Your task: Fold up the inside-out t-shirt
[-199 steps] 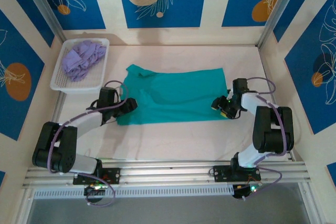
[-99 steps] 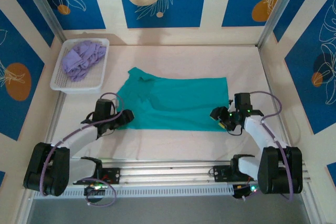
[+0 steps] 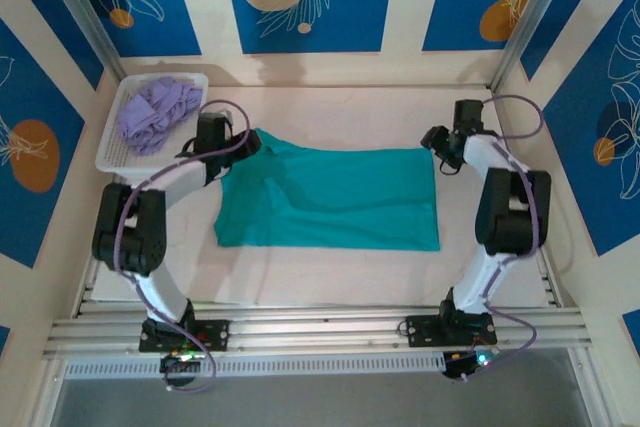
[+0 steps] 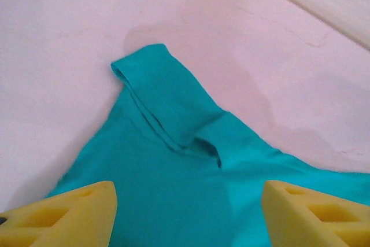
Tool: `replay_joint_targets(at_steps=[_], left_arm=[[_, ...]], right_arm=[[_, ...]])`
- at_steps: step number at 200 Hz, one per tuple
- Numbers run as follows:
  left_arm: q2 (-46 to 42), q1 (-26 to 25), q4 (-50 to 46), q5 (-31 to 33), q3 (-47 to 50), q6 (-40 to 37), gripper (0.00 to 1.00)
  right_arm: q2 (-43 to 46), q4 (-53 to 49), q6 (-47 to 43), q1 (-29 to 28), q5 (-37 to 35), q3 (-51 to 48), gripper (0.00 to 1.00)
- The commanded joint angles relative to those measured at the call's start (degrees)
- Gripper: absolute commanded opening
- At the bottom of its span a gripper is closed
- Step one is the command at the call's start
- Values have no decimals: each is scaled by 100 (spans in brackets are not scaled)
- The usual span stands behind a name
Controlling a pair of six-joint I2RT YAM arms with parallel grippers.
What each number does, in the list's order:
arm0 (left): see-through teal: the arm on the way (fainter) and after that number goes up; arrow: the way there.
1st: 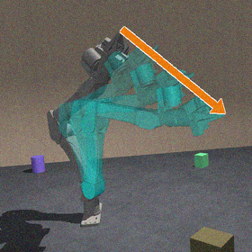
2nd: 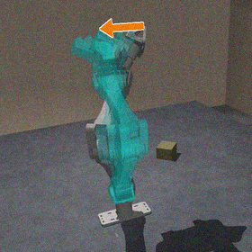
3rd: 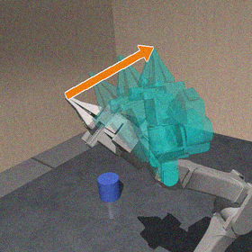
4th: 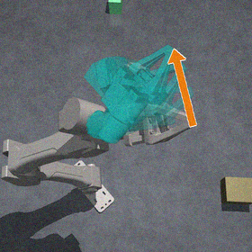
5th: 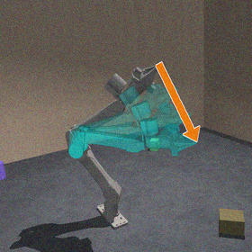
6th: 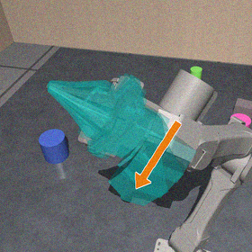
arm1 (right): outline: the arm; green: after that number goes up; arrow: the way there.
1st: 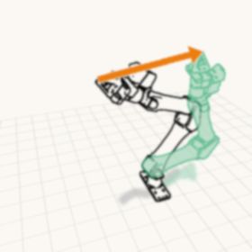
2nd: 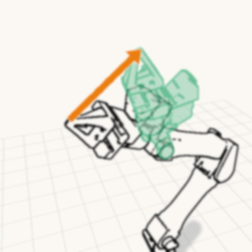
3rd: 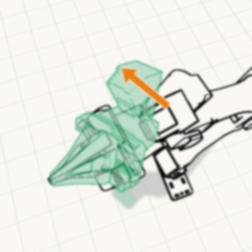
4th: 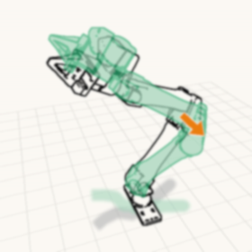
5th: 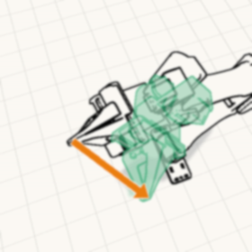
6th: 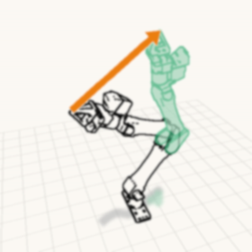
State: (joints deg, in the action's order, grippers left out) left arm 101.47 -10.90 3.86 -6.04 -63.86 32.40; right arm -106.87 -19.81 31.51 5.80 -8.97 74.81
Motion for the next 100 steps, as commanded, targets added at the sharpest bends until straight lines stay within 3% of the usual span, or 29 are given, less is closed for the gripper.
replay_joint_targets(at_steps=[1,57,100], left_arm=[[461,97,-419,48,-701,-343,67],[1311,245,-763,-136,-1478,-367,67],[1786,313,-1095,-282,-2008,-406,67]], right_arm=[[-735,-811,-303,-30,-245,891,64],[-1914,-1856,-618,-189,-374,2341,58],[-2187,-2129,-787,-253,-118,2733,35]])
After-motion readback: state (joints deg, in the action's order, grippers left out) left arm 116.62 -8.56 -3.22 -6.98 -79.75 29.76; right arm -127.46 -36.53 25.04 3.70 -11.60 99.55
